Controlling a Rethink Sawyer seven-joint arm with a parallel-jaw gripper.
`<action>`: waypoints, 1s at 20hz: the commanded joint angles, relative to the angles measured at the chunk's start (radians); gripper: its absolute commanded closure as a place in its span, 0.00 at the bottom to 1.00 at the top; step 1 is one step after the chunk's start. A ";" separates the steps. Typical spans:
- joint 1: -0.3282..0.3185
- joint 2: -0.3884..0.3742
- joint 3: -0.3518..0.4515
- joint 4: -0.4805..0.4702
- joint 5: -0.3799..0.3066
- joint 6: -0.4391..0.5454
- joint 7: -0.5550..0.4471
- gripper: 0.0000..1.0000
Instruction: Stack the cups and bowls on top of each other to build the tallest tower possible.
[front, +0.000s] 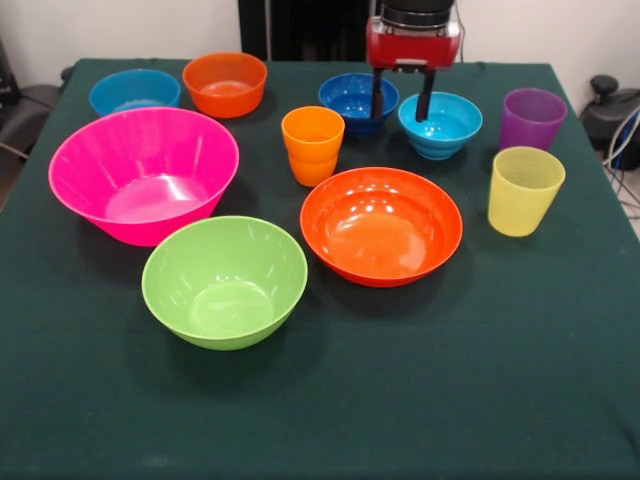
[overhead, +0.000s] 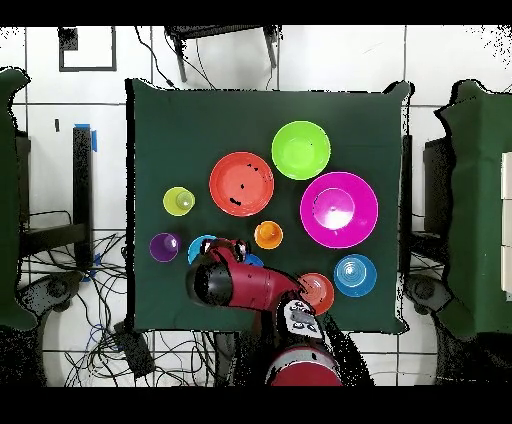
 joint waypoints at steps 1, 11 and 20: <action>0.033 0.019 0.038 -0.102 0.027 0.101 0.141 0.00; -0.003 0.132 0.053 -0.200 0.000 0.066 0.110 0.00; 0.002 0.135 0.046 -0.224 -0.007 0.085 0.113 0.00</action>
